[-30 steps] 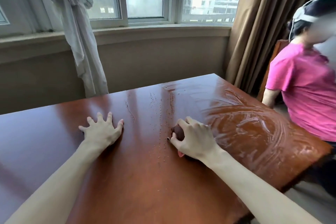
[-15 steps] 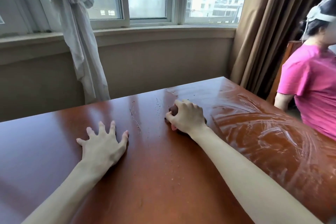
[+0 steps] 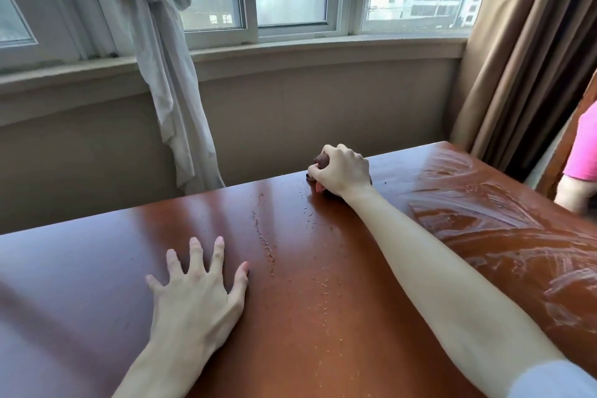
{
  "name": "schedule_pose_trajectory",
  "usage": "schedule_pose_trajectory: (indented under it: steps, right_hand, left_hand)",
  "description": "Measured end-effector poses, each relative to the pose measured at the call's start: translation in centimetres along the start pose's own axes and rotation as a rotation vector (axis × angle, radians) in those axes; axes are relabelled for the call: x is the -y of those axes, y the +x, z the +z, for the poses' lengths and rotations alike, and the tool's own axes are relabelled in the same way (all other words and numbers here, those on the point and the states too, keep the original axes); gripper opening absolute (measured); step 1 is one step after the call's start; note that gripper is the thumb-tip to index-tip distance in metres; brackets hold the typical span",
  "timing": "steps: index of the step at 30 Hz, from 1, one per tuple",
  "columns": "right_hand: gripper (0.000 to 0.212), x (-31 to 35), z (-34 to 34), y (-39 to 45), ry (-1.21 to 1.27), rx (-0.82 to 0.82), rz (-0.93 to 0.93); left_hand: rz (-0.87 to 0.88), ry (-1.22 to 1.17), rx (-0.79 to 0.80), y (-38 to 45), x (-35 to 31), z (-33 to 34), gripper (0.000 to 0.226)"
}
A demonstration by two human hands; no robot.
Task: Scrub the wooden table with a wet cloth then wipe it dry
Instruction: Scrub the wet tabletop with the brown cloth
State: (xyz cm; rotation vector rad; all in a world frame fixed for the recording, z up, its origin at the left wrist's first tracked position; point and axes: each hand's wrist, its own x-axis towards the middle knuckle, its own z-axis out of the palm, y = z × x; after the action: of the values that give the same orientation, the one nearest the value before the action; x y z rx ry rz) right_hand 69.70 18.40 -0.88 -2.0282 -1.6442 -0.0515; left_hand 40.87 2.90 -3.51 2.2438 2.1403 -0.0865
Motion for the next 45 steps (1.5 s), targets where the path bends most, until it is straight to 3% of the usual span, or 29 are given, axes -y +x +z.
schedule_pose_trajectory:
  steps: [8,11,14,18,23,28,33,39,45]
  right_hand:
    - [0.023,2.9,-3.2,-11.2,-0.029,0.031,-0.168]
    - [0.033,6.2,-2.5,-14.4,0.028,0.065,-0.281]
    - [0.031,8.9,-1.2,-13.8,0.063,0.097,-0.332]
    - [0.022,10.0,0.9,-8.1,0.066,0.122,-0.26]
    - [0.016,8.0,2.6,0.5,0.007,0.128,-0.137]
    - [0.02,2.4,1.9,4.2,-0.042,0.078,0.0]
    - [0.035,1.1,-0.5,-3.0,0.027,0.039,-0.148]
    - [0.031,-0.3,-4.9,-13.9,0.106,0.076,-0.331]
    - [0.027,-2.9,-5.9,-13.6,0.095,0.053,-0.309]
  left_hand:
    - [0.008,-0.024,0.023,-0.7,-0.3,-1.0,0.074]
    - [0.009,-0.021,0.017,-0.7,-0.2,-1.0,0.075]
    - [0.016,-0.021,0.006,-0.5,-0.1,-0.8,0.075]
    - [0.023,-0.015,-0.011,-0.3,0.1,-0.3,0.076]
    - [0.016,0.001,-0.001,-0.1,0.0,-0.1,0.077]
    - [0.006,0.035,0.019,0.0,-0.1,-0.1,0.097]
    - [-0.001,0.04,0.044,-0.2,-0.3,-0.6,0.088]
    - [0.003,-0.006,0.054,-0.9,-0.3,-1.4,0.074]
    - [0.024,-0.007,0.044,-0.6,-0.1,-1.1,0.074]
